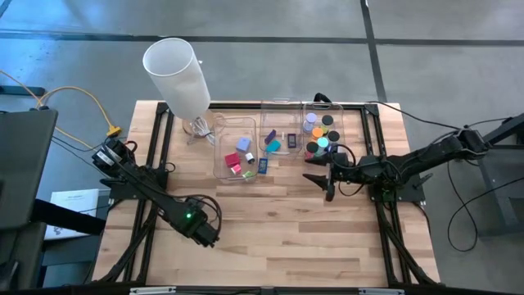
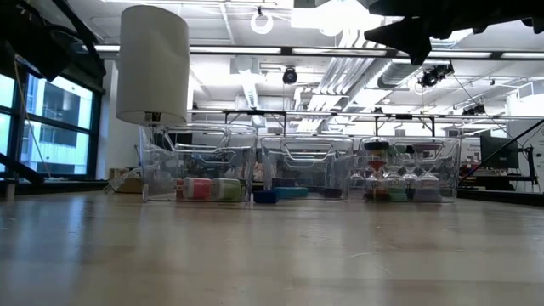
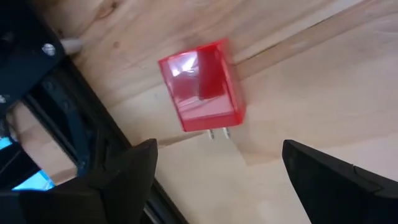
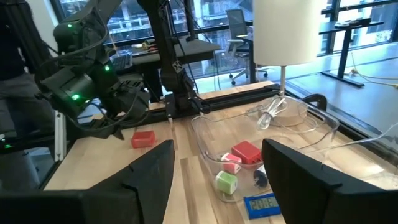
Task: Pick & Place Office items
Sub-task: Put the red charger adapter into the left transparent bin
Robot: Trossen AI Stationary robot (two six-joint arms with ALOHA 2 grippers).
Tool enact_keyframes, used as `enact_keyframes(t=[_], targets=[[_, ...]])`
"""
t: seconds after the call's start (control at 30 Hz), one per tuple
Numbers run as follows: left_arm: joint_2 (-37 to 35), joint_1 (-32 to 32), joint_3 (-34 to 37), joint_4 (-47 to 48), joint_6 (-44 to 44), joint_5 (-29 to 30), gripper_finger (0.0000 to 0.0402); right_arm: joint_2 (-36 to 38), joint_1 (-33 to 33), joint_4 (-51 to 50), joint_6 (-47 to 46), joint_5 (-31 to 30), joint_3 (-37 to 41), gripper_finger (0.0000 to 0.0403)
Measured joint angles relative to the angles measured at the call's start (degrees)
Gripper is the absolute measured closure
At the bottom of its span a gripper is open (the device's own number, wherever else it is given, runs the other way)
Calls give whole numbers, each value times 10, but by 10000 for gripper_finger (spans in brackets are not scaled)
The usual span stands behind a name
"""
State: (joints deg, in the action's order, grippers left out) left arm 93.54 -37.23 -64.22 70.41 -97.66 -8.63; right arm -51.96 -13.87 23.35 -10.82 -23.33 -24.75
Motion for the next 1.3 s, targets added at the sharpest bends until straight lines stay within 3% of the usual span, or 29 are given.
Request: enact_keyframes(t=[0.43, 0.73, 1.0, 1.3], targets=[[-1, 8, 37, -4, 46, -23, 64, 0, 0, 0, -1, 25, 0, 172], [0, 17, 37, -58, 48, -16, 64, 0, 0, 0, -1, 25, 0, 172], [-5, 42, 45, -35, 102, -28, 67, 0, 0, -1, -11, 25, 0, 172], [-45, 45, 45, 41, 112, -48, 98, 0, 0, -12, -11, 25, 0, 172]])
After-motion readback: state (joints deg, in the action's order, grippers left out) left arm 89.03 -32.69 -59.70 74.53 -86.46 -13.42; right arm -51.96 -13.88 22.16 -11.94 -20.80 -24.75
